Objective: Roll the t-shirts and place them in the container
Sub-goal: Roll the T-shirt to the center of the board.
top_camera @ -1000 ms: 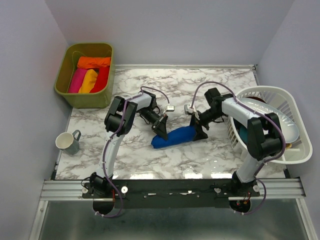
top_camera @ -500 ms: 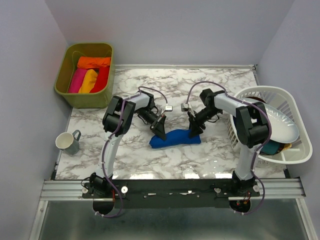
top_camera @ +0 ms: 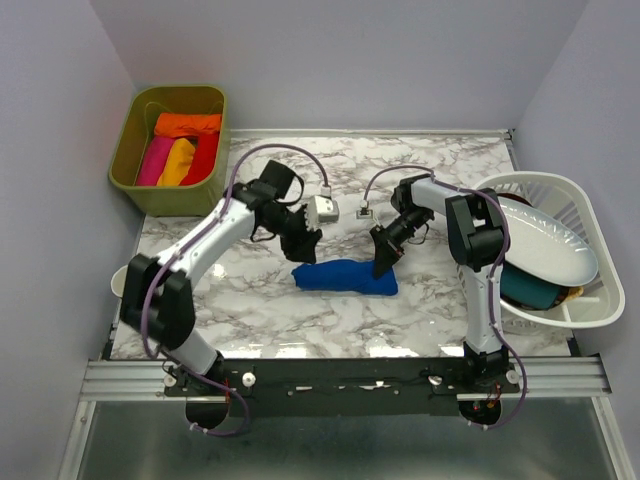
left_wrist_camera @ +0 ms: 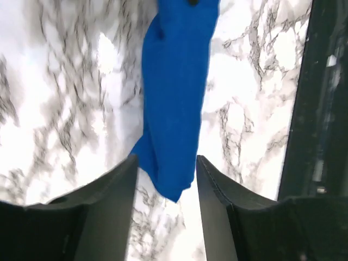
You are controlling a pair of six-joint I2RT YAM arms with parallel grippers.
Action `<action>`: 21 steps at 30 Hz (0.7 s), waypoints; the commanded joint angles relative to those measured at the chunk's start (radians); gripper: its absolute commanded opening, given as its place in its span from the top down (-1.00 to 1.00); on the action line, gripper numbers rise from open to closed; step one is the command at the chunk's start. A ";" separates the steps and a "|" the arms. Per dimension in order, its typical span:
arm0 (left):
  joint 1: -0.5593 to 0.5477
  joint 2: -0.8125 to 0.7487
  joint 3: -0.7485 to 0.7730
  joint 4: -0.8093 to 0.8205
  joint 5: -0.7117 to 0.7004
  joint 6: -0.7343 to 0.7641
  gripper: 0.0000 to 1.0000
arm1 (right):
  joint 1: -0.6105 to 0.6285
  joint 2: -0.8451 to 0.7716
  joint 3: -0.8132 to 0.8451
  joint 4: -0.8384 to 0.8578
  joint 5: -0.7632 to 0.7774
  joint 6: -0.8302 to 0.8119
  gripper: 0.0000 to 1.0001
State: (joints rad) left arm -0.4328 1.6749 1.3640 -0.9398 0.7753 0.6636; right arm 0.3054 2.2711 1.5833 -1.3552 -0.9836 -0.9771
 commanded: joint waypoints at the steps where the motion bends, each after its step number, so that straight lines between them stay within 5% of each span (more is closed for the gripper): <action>1: -0.235 -0.226 -0.291 0.529 -0.344 0.033 -0.24 | 0.000 0.053 0.010 0.022 0.114 0.081 0.46; 5: -0.397 -0.290 -0.532 0.837 -0.522 0.071 -0.28 | 0.000 0.042 -0.005 0.051 0.120 0.109 0.46; 12: -0.529 -0.198 -0.635 1.183 -0.683 0.140 -0.29 | 0.000 0.036 -0.014 0.071 0.129 0.137 0.46; 21: -0.567 -0.153 -0.649 1.214 -0.711 0.203 -0.32 | 0.000 0.057 0.007 0.053 0.129 0.144 0.45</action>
State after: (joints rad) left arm -0.9825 1.5158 0.7212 0.1516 0.0959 0.8196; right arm 0.2962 2.2818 1.5829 -1.3510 -0.9386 -0.8230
